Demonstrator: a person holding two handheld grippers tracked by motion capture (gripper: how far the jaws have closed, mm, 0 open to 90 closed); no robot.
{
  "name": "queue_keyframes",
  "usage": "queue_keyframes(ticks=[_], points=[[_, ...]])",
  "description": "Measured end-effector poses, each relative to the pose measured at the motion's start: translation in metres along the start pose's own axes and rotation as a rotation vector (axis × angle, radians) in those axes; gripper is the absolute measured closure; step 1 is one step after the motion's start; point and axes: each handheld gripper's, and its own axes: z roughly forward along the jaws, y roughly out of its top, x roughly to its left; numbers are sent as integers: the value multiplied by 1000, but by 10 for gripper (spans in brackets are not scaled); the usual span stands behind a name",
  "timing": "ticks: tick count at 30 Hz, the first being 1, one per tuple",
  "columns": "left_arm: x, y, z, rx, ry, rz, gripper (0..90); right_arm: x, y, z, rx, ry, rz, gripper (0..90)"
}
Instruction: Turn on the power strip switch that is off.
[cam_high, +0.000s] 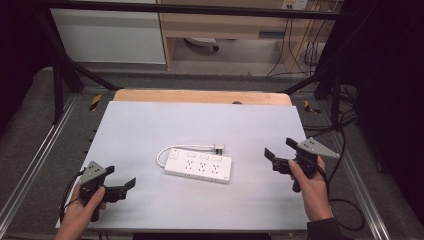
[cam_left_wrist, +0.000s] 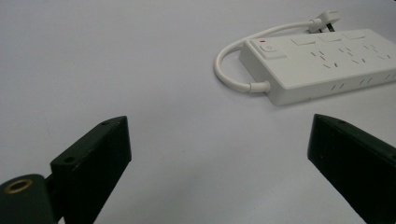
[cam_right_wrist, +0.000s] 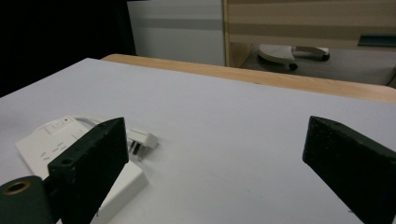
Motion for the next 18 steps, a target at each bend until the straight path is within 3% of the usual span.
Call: queue_keyframes(ticks=[9, 18], points=[[2, 0, 0, -1, 3, -11, 63, -30, -32, -22, 20, -75, 59, 76], [2, 0, -1, -6, 5, -12, 63, -37, -55, -18, 113, -101, 72, 69]])
